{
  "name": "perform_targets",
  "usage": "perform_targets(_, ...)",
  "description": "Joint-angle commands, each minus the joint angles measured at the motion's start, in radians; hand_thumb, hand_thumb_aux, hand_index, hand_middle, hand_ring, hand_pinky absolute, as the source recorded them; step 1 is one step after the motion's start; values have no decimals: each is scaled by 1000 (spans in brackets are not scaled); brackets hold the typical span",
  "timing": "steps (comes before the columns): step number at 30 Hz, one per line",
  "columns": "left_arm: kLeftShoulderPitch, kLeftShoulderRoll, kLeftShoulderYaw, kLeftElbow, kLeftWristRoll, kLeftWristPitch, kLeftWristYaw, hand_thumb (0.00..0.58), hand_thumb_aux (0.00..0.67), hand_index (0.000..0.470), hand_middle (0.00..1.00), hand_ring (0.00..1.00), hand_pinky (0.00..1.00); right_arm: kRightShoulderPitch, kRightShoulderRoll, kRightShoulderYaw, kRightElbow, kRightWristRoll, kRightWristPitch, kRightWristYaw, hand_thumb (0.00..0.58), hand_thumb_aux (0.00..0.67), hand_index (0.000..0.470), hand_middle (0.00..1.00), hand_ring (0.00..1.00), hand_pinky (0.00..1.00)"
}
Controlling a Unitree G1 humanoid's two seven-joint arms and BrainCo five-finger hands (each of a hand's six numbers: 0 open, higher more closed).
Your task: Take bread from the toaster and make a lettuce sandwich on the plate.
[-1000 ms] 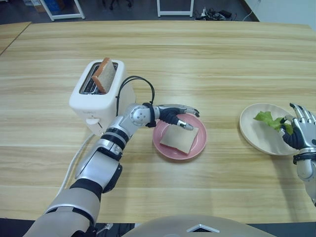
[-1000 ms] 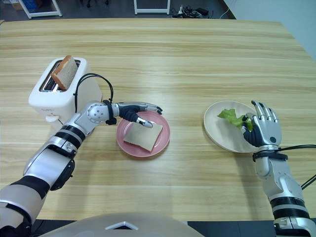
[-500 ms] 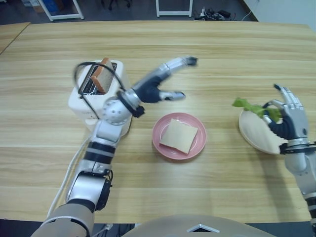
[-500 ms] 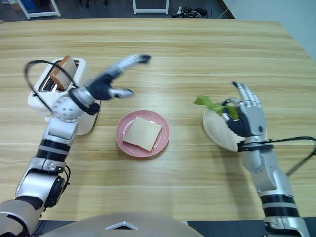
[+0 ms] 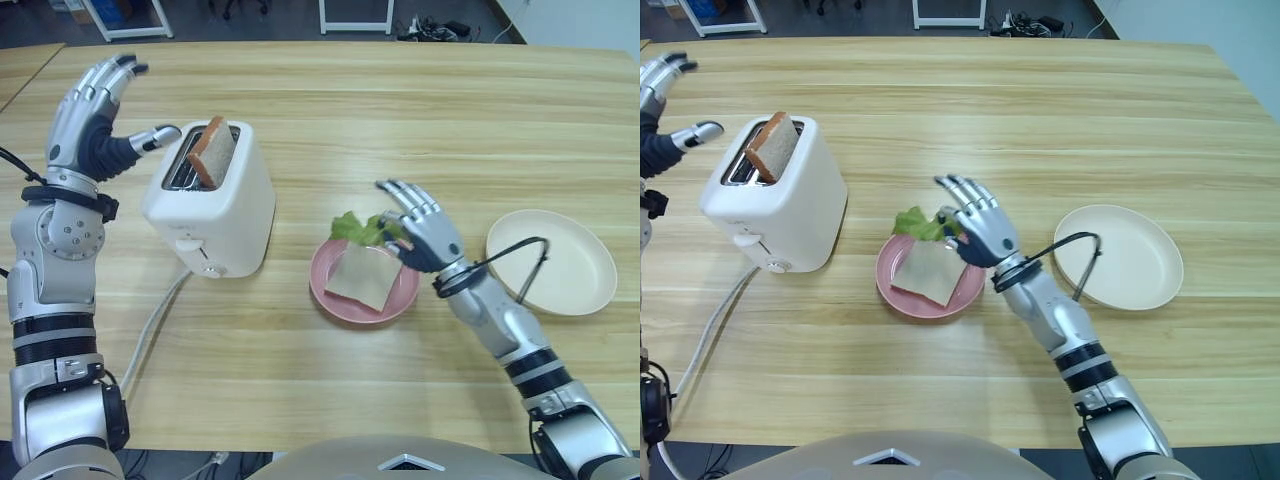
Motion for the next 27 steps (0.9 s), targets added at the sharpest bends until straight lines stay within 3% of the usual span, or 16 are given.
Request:
perform_targets(1,21,57,-99,82,94,56,-15,0,0,0,0,0,0,-38,37,83,94,-55,-1,-14,580,670,470,0,0,0)
perform_targets(8,-26,74,-182,152,98,71,-16,5,3,2,0,0,0,-9,12,143,133,-58,-23,-5,580,670,470,0,0,0)
perform_targets(14,-33,67,-205,136,64,65,-31,124,76,53,0,0,0,20,-24,138,109,-36,-17,12,580,670,470,0,0,0)
perform_targets(16,-33,68,-200,120,40,57,-31,212,137,96,0,0,0,31,-32,137,98,-31,-16,17,580,665,466,0,0,0)
perform_targets(17,-35,68,-195,112,26,54,-29,278,187,131,0,0,0,36,-36,135,93,-29,-15,18,566,568,398,0,0,0)
perform_targets(18,-38,67,-189,104,13,52,-28,310,213,149,0,0,0,39,-39,133,88,-28,-12,18,523,460,323,0,0,0)
perform_targets(19,-39,68,-187,97,3,50,-28,352,250,175,0,0,0,42,-42,131,83,-27,-9,18,425,323,227,0,0,0)
perform_targets(20,-40,69,-190,91,-1,49,-29,400,297,208,0,0,0,45,-43,127,78,-25,-5,16,0,0,0,0,0,0)
perform_targets(24,-71,60,-209,82,-16,36,-33,452,355,249,0,0,0,58,-47,105,57,-19,14,6,0,0,0,0,0,0)
perform_targets(27,-86,52,-218,78,-32,23,-43,452,355,249,0,0,0,64,-47,96,48,-18,21,3,0,0,0,0,0,0)
